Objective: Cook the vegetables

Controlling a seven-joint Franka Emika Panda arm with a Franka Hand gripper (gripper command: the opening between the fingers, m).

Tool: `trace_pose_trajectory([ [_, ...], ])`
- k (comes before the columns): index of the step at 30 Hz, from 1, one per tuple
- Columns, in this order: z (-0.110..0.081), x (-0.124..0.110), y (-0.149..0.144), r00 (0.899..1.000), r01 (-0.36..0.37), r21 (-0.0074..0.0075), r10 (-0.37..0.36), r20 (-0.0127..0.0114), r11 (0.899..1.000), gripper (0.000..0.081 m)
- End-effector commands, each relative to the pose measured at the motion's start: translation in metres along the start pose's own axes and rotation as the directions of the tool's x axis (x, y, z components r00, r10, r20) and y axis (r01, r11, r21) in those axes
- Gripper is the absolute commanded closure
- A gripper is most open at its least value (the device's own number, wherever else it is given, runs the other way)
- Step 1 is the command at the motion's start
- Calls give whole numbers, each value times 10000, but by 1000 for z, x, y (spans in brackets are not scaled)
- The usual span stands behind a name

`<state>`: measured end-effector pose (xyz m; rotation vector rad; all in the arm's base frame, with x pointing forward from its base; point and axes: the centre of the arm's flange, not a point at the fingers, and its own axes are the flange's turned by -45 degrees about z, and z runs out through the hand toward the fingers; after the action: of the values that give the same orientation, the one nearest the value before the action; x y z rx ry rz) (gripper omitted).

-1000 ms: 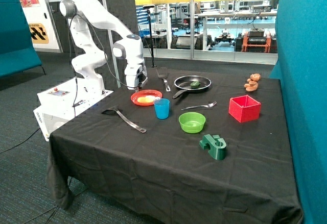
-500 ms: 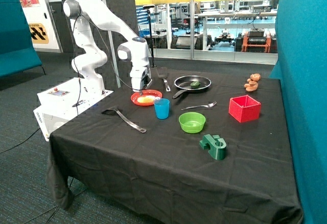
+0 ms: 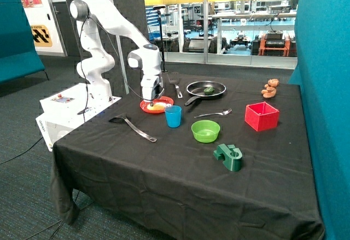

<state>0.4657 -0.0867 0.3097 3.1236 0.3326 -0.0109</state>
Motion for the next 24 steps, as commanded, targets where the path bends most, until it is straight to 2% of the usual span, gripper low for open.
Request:
trace_pose_trajectory([
  [1, 8, -2, 3, 9999, -148, -3, 148, -70, 9999, 311],
  [15, 20, 1, -4, 9999, -113, -4, 113, -69, 9999, 413],
  [24, 26, 4, -8, 10000, -54, -4, 53, -69, 10000, 428],
])
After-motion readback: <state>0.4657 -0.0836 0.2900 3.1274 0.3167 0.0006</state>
